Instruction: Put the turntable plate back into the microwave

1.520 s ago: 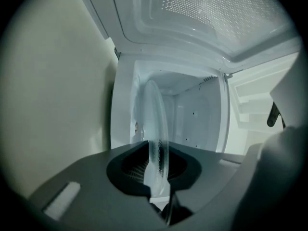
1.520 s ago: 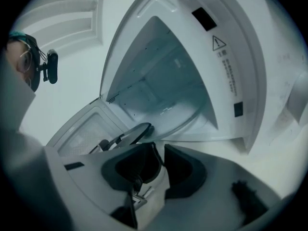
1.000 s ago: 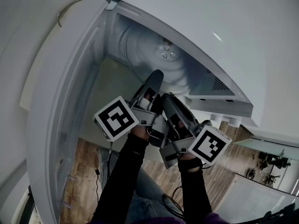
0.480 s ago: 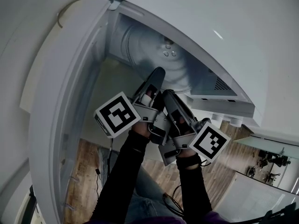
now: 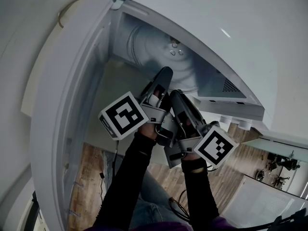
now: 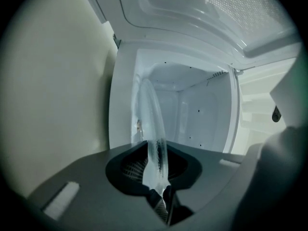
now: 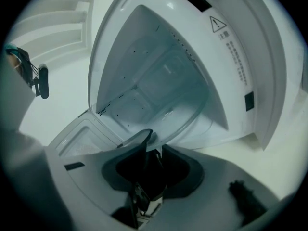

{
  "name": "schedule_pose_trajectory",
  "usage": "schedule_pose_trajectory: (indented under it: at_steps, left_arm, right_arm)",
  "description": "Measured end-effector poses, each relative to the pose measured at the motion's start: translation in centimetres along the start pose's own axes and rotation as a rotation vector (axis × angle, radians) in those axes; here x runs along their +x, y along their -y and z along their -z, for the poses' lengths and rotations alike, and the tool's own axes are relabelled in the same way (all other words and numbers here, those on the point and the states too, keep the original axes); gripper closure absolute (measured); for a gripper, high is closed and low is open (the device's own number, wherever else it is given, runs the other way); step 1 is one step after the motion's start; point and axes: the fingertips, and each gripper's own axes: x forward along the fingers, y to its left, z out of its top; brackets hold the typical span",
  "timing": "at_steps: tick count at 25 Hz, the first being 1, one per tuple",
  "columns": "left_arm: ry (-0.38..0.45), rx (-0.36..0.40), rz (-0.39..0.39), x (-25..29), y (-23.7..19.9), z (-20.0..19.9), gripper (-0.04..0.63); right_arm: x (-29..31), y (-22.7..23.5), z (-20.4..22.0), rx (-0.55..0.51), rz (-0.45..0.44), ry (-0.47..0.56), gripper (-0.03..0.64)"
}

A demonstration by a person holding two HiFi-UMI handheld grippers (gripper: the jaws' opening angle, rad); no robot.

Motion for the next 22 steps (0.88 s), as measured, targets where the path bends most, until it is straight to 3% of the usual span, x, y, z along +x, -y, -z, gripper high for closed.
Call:
schedule_pose_trajectory:
  at_steps: [11,22]
  left_arm:
    - [-0.026,0.126,0.015,0.27,0.59,-0.11,0.531]
    - [-0.059,0.114,-0.003,-0.58,0.30,0.18,0.485]
  right_arm:
    - [0.31,0.30,-0.36,-0.002,-0.004,0.004,0.508]
    - [0.49,0.61,-0.72,0.016,0.005,0.024,0.509]
